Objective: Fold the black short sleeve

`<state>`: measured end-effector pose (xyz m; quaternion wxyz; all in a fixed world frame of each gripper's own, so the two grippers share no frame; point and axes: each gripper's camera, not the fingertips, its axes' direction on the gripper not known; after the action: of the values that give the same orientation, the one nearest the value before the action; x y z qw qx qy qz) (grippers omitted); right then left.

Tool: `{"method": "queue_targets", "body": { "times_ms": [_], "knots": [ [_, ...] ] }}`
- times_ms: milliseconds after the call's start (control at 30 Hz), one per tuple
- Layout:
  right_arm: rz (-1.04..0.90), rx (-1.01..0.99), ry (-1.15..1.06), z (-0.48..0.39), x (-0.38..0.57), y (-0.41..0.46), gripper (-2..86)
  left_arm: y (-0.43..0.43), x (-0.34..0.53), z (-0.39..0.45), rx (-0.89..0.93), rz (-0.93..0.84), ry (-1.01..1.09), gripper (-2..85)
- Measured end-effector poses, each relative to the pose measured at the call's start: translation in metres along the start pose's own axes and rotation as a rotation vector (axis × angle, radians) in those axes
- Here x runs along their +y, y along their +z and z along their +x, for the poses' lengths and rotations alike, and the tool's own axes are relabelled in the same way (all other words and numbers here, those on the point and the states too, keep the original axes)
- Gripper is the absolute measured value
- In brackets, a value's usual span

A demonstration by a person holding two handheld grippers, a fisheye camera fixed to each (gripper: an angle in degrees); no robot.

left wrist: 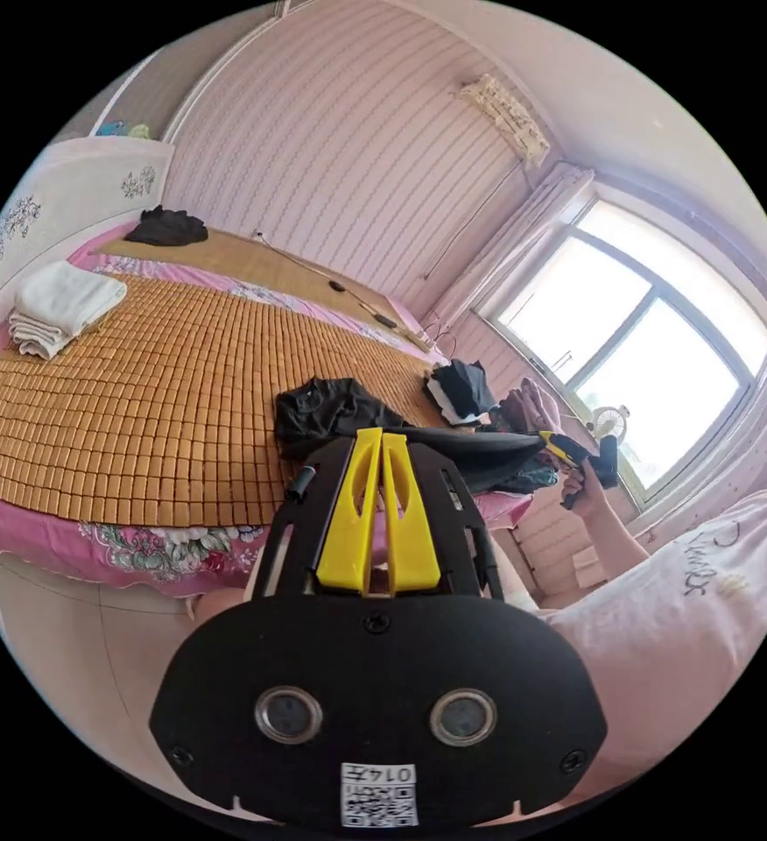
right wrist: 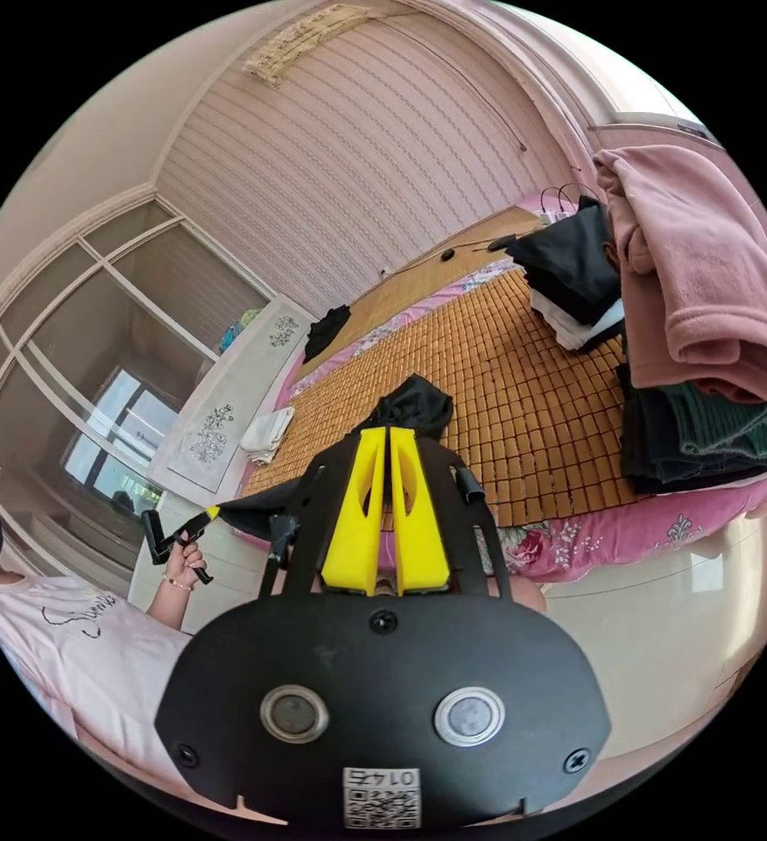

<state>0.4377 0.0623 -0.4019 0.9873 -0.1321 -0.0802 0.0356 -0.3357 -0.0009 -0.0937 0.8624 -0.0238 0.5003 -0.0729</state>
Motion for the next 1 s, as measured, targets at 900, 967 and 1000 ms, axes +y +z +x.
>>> {"method": "queue_targets", "body": {
  "times_ms": [900, 967, 1000],
  "knots": [
    [0.261, -0.147, -0.652, -0.286, -0.194, -0.115, -0.7, -0.298, -0.220, 0.164, 0.035, 0.572, 0.353, -1.0],
    [0.157, -0.091, -0.587, -0.257, -0.215, -0.059, -0.7, -0.239, -0.248, 0.123, -0.025, 0.451, 0.256, -1.0],
    [0.082, -0.039, -0.533, -0.236, -0.231, -0.016, -0.7, -0.223, -0.256, 0.112, -0.047, 0.420, 0.236, -1.0]
  ]
}}
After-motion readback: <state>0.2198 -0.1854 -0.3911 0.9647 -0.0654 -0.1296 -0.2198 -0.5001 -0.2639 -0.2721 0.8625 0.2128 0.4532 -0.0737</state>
